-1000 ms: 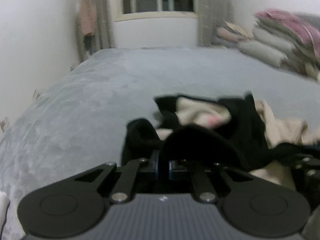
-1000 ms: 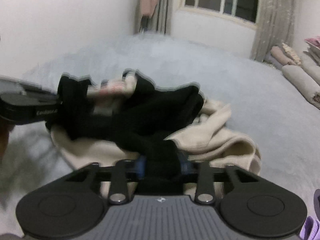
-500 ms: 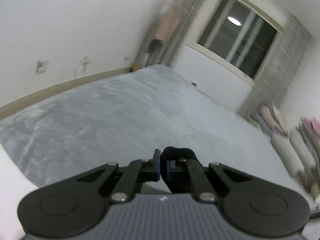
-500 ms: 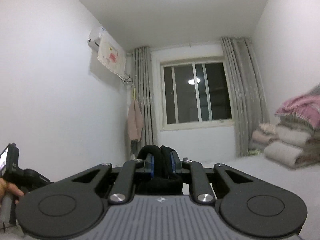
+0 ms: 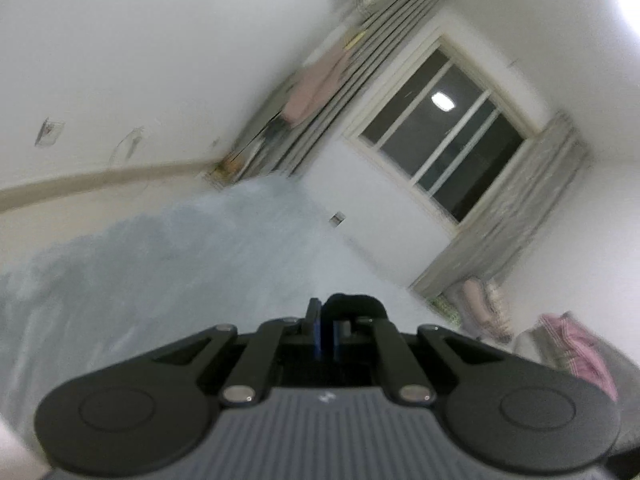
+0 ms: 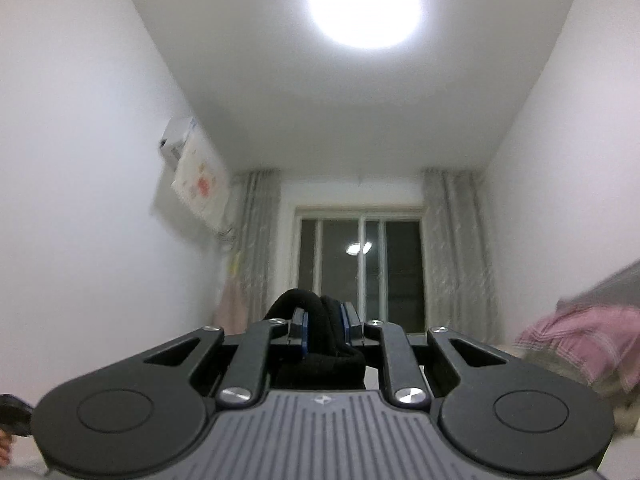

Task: Fold clothes
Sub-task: 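Lift the sweatshirt with both grippers and shake it out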

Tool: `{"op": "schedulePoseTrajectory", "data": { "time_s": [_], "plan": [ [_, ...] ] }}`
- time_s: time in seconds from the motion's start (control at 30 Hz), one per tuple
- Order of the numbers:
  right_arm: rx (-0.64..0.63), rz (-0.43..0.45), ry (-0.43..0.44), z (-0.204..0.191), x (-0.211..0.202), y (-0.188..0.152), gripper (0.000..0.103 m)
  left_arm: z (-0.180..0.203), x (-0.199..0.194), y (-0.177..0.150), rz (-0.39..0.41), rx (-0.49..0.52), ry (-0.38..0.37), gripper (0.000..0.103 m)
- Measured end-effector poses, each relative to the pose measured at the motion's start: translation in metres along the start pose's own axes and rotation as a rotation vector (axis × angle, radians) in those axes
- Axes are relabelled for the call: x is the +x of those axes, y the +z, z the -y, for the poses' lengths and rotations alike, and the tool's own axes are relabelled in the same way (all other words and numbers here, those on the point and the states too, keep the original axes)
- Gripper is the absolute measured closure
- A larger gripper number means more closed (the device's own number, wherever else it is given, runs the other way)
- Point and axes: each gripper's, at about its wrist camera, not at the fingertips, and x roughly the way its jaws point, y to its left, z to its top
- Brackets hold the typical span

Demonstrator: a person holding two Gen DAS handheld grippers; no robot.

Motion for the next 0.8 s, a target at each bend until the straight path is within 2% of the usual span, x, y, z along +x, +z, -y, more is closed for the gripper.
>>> {"op": "schedulePoseTrajectory", "data": {
  "time_s": [0.07, 0.17, 0.23, 0.3, 0.33, 0.37, 0.4, 0.43, 0.5, 0.57, 0.63, 0.7, 0.8],
  "plan": [
    [-0.013, 0.017, -0.061, 0.002, 0.014, 0.013, 0.087, 0.004, 0.002, 0.016, 0.009, 0.002, -0.017, 0.099],
    [-0.040, -0.061, -0.154, 0.004, 0.055, 0.004, 0.087, -0.008, 0.032, 0.027, -0.015, -0.017, 0.034, 0.099],
    [-0.072, -0.203, -0.173, 0.004, 0.097, -0.032, 0.087, -0.032, 0.069, 0.015, -0.080, -0.002, 0.091, 0.096],
    [-0.129, -0.371, -0.180, 0.004, 0.138, -0.083, 0.087, -0.054, 0.102, 0.000, -0.165, 0.001, 0.152, 0.078],
    [-0.170, -0.464, -0.197, 0.003, 0.153, -0.117, 0.087, -0.067, 0.118, -0.009, -0.222, -0.011, 0.194, 0.078],
    [-0.212, -0.557, -0.223, 0.001, 0.165, -0.153, 0.086, -0.076, 0.123, -0.014, -0.241, -0.025, 0.221, 0.078],
    [-0.244, -0.645, -0.244, 0.000, 0.173, -0.188, 0.084, -0.084, 0.129, -0.020, -0.260, -0.038, 0.248, 0.076],
    [-0.259, -0.726, -0.260, 0.000, 0.176, -0.219, 0.075, -0.092, 0.134, -0.025, -0.277, -0.051, 0.273, 0.072],
    [-0.255, -0.863, -0.262, 0.003, 0.166, -0.266, 0.063, -0.091, 0.127, -0.024, -0.264, -0.066, 0.252, 0.043],
    [-0.216, -0.916, -0.240, 0.004, 0.145, -0.288, 0.058, -0.090, 0.119, -0.022, -0.251, -0.080, 0.231, 0.034],
    [-0.184, -0.923, -0.242, 0.008, 0.122, -0.292, 0.045, -0.086, 0.109, -0.022, -0.236, -0.085, 0.224, 0.028],
    [-0.113, -0.921, -0.205, 0.011, 0.103, -0.289, 0.041, -0.081, 0.096, -0.024, -0.220, -0.082, 0.230, 0.023],
    [0.015, -0.910, -0.125, 0.017, 0.077, -0.278, 0.034, -0.078, 0.081, -0.040, -0.245, -0.059, 0.239, 0.018]
  ]
}}
